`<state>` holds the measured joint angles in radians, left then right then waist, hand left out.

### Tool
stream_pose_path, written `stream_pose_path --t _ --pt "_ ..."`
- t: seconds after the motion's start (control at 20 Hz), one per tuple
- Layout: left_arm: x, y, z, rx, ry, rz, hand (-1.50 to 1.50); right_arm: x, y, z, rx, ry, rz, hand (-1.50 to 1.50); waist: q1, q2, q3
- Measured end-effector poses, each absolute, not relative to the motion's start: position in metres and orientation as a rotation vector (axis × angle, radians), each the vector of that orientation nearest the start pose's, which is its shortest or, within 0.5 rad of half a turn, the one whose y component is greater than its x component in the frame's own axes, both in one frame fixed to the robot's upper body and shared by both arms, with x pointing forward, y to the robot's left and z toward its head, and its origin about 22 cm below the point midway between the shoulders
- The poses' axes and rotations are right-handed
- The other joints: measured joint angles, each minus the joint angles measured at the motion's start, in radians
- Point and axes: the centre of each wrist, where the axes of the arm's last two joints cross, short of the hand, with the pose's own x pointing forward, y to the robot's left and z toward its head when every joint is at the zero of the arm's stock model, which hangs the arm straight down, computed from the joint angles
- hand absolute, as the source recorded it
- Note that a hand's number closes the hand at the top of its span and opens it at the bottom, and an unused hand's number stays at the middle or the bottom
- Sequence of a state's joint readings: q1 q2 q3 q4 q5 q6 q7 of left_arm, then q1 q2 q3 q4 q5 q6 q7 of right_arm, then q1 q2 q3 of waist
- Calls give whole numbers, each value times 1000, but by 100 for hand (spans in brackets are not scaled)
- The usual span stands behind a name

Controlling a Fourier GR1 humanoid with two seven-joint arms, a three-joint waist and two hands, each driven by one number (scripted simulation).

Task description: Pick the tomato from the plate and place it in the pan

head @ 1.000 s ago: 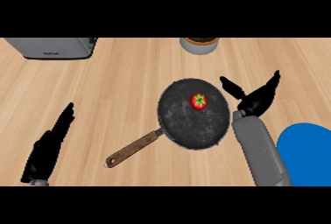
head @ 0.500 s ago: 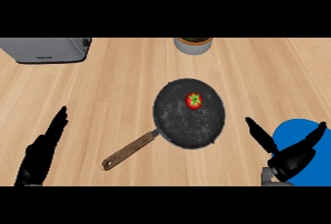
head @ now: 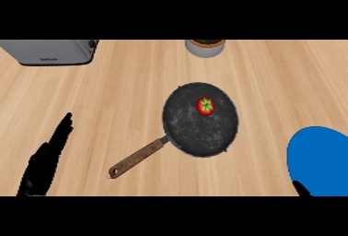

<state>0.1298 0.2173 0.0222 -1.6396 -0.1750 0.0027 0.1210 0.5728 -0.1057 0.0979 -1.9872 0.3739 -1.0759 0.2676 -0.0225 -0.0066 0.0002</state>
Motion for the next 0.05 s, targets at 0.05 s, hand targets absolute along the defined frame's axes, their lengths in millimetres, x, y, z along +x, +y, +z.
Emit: stream_pose_path --t 0.05 --pt "209 294 6 358 -1374 -239 0 97 -259 12 -1166 -1251 -634 -150 0 0 0"
